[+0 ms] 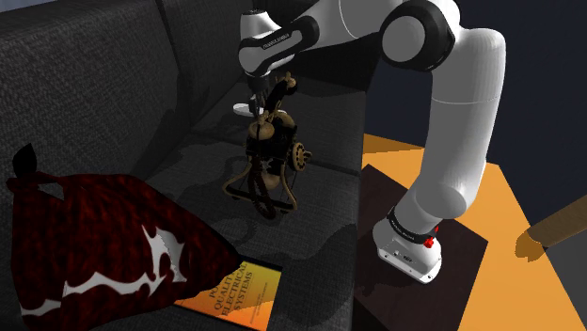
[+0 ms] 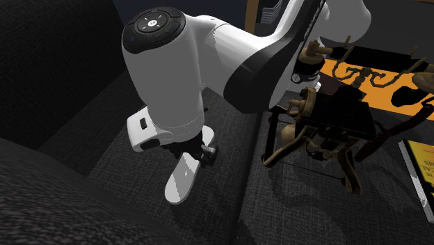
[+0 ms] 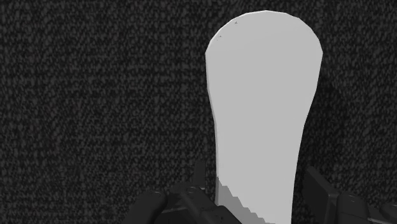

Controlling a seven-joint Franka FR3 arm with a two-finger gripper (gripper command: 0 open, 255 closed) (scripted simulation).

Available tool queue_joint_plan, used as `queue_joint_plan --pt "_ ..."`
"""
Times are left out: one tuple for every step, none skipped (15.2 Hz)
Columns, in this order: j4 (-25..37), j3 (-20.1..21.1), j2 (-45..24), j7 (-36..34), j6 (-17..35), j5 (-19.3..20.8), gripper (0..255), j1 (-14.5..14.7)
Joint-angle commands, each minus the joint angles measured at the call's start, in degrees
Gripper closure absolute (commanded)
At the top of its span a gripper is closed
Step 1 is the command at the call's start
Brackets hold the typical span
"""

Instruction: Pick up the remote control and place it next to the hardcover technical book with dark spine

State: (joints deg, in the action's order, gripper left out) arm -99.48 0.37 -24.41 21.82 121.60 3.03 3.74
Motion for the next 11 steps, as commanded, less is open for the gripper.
queue_joint_plan --pt "-0.01 0.01 -0.01 0.0 -0.01 -0.01 255 0.01" --pt "0.0 0.01 -0.01 0.0 -0.01 -0.01 255 0.01" --pt "-0.01 0.01 -0.02 0.0 -0.01 -0.01 255 0.01" --pt "0.0 0.01 -0.02 0.0 -0.01 -0.01 255 0.01" --pt "-0.01 0.01 -0.02 0.0 -0.01 -0.01 255 0.01" --pt "-0.01 0.01 -0.02 0.01 0.0 -0.01 255 0.0" --pt "0.0 0.01 -0.02 0.01 -0.01 -0.01 255 0.01" --pt "0.0 0.01 -0.02 0.01 -0.01 -0.01 255 0.0" --pt "-0.02 0.01 -0.01 0.0 0.0 -0.01 255 0.01" --pt "0.24 0.02 0.35 0.04 -0.62 -0.03 255 0.01" --pt "0.52 0.03 0.7 0.07 -1.25 -0.05 255 0.0"
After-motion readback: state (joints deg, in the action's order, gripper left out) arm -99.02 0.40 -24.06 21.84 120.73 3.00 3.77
